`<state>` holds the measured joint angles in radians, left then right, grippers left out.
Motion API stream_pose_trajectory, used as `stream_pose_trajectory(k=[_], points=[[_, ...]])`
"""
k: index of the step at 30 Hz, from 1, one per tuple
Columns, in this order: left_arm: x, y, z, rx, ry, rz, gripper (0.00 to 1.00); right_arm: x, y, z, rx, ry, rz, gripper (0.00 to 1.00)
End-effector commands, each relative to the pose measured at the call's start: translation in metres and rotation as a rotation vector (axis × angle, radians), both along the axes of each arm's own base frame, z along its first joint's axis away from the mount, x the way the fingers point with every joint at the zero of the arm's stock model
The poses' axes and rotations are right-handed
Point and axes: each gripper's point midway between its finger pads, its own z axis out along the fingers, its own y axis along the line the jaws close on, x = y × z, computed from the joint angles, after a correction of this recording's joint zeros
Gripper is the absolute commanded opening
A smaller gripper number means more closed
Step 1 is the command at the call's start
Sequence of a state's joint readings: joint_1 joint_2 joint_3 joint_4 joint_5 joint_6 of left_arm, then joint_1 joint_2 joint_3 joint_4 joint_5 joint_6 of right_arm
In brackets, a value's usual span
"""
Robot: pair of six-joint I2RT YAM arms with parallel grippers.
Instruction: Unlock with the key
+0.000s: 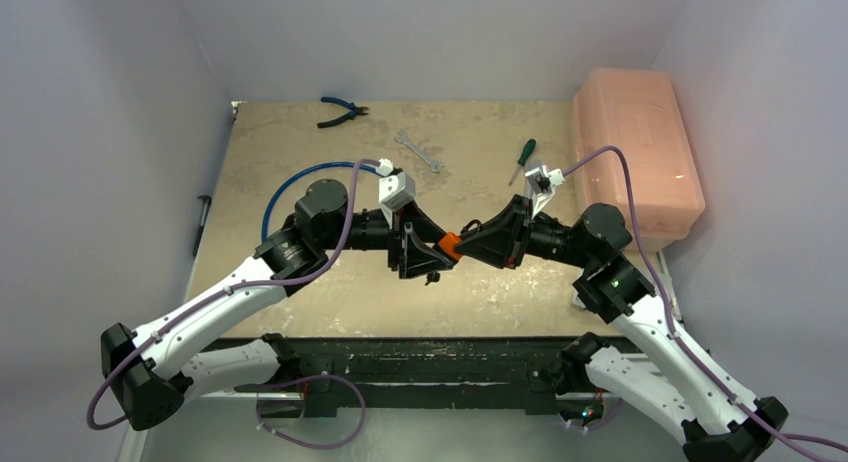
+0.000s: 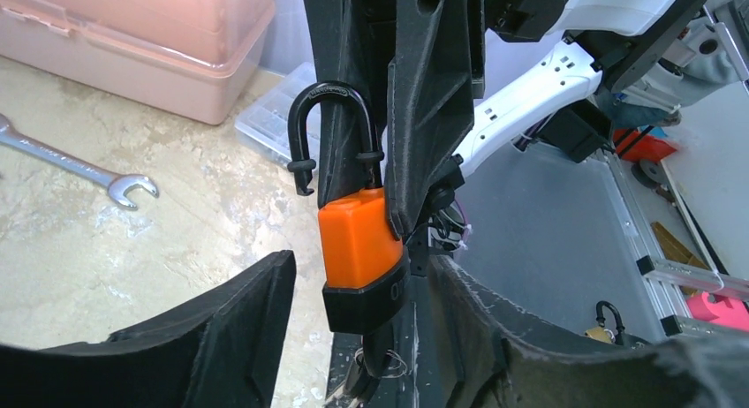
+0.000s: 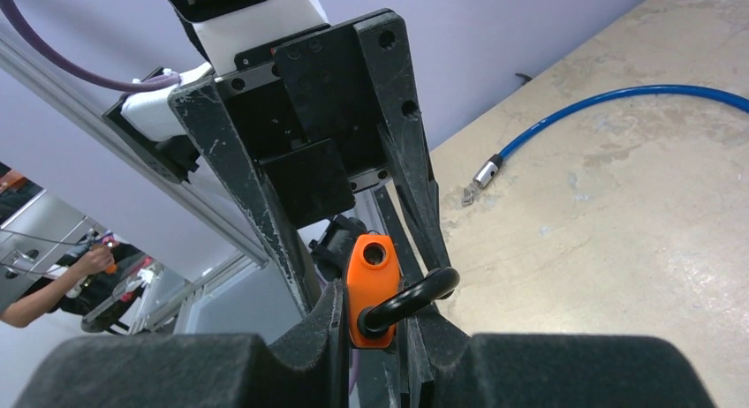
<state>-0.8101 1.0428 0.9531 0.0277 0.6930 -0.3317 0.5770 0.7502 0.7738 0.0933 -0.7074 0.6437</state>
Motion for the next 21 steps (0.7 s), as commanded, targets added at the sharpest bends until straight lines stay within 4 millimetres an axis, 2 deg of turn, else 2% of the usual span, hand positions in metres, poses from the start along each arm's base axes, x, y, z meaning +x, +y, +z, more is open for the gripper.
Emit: stream_pose_trajectory(k=[1,5,7,8,11,15,16,21], points=[[-0.003,-0.003,0.018,-0.048,-0.013,-0.038,0.57,-0.008,-0.002,0.026,0.059,-0.103,0.025,0.0],[-0.003,-0.008,0.02,-0.062,-0.004,-0.056,0.53,-0.008,-0.002,0.026,0.06,-0.106,0.027,0.0],[-0.002,-0.011,0.017,-0.055,0.01,-0.066,0.46,-0.008,-0.002,0.027,0.061,-0.106,0.027,0.0],[-0.001,-0.013,0.015,-0.048,0.018,-0.069,0.39,-0.008,-0.002,0.026,0.06,-0.106,0.027,0.0],[0.003,-0.016,0.01,-0.034,0.039,-0.067,0.0,-0.008,-0.002,0.025,0.059,-0.102,0.024,0.0],[0.011,-0.017,0.005,-0.024,0.041,-0.022,0.0,-0.005,-0.002,0.023,0.054,-0.082,0.01,0.0],[0.014,-0.017,0.003,-0.017,0.04,-0.004,0.0,-0.004,-0.002,0.022,0.052,-0.075,0.002,0.03],[0.022,-0.014,-0.002,0.006,0.032,0.049,0.0,0.002,-0.002,0.013,0.018,-0.047,-0.02,0.48]])
